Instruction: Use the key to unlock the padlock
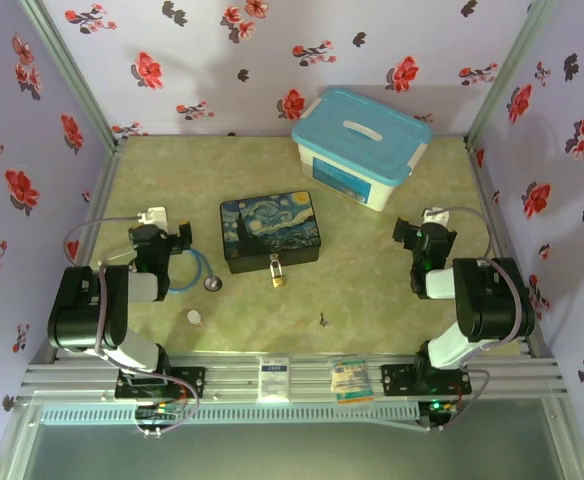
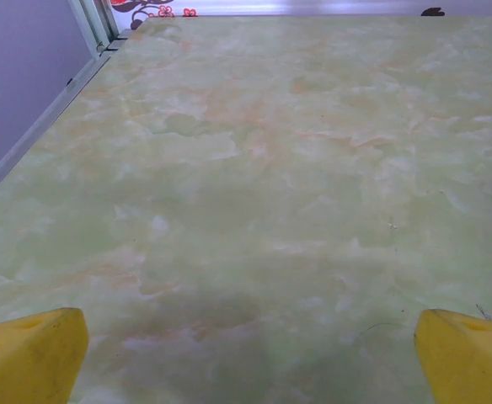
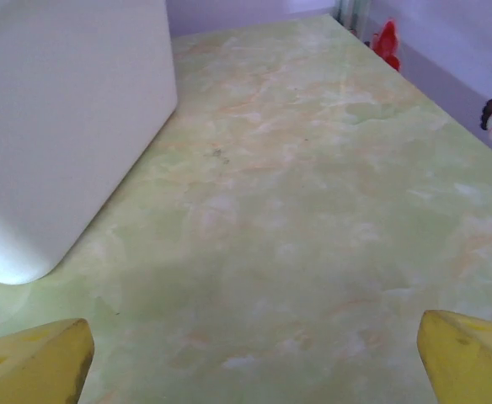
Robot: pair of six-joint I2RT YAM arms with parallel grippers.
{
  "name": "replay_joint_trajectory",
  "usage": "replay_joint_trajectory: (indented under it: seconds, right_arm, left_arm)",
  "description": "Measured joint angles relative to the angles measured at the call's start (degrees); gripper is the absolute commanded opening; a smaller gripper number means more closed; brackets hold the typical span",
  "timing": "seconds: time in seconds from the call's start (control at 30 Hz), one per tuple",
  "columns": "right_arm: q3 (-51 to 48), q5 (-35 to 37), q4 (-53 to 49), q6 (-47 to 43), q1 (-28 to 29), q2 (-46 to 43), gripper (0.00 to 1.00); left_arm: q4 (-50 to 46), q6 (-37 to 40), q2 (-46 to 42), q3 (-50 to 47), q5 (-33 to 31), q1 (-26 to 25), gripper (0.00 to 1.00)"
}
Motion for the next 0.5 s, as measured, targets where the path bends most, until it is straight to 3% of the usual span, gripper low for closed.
replay_joint_trajectory:
  seconds: [0.5]
  right_arm:
    - [0.0, -2.1, -0.2, 0.0, 0.0, 0.0, 0.99]
  left_arm:
    - [0.02, 0.0, 0.0, 0.0, 0.0, 0.0, 1.0]
